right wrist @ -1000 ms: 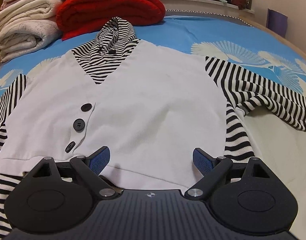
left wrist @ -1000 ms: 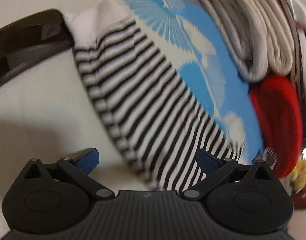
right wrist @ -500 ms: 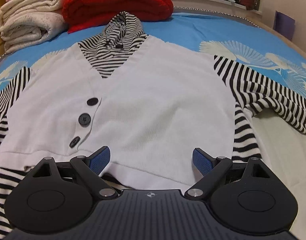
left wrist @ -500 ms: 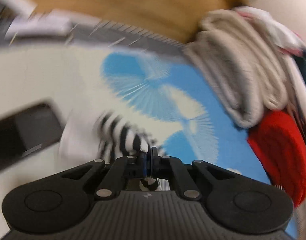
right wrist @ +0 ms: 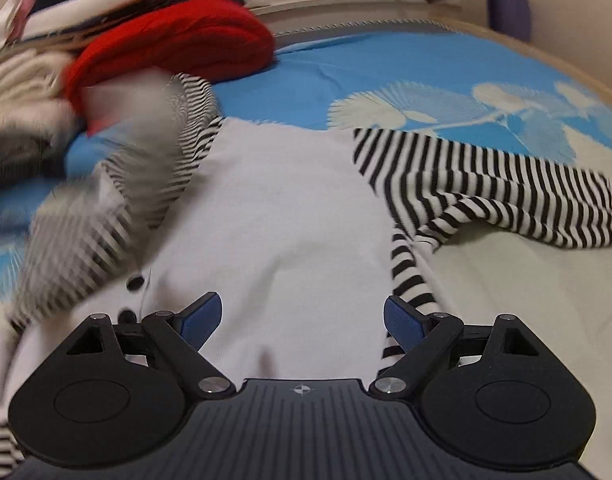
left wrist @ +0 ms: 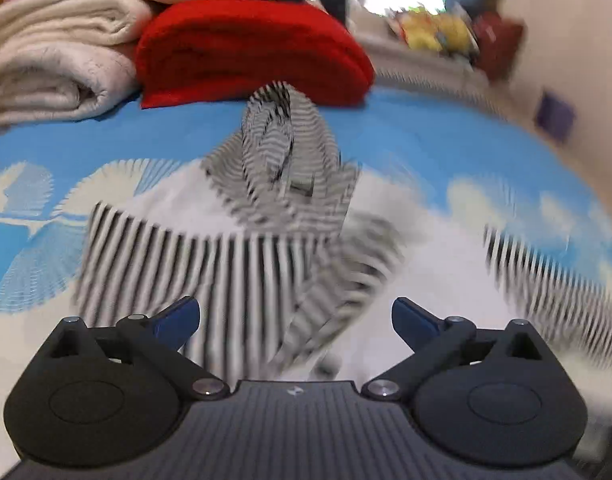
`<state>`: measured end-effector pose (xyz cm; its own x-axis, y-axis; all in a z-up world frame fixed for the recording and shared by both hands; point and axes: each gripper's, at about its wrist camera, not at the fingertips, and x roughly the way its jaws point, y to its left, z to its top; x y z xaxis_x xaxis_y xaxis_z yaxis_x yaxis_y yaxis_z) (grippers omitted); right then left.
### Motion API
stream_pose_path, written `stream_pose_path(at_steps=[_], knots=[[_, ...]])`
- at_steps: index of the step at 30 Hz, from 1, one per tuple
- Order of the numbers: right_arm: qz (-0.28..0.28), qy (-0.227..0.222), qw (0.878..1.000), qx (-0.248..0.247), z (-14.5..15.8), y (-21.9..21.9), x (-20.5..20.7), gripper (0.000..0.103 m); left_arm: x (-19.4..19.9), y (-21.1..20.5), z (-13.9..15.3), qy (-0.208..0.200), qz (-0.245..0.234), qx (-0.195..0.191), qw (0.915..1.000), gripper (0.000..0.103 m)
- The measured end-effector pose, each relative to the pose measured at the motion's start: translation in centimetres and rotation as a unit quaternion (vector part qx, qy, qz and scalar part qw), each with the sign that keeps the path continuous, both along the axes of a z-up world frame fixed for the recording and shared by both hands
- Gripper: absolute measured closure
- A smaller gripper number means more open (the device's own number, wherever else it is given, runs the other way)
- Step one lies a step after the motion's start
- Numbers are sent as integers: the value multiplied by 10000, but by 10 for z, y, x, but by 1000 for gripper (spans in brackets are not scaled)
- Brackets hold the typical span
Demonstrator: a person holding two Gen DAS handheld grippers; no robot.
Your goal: Fold small clothes
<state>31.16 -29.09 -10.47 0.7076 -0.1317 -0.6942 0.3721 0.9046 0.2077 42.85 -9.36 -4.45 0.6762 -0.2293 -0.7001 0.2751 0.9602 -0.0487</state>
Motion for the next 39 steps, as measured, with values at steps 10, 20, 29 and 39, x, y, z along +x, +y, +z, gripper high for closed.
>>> stream_pose_path(at_steps=[10, 20, 29, 39], knots=[[-163, -107, 9969, 763, 4, -19, -2, 14, -40, 161, -31, 575, 2294, 98, 9716, 0], [-216, -619, 9923, 1053, 0, -22, 6, 18, 8, 149, -53, 582, 2191, 501, 9727, 1], [614, -840, 9920, 722, -8, -10, 97, 70, 15, 160, -81, 706, 2747, 1922, 9395, 0], [858, -280, 9959, 76, -23, 0, 106, 61, 10, 178, -57, 660, 2940, 1156, 9465, 0]])
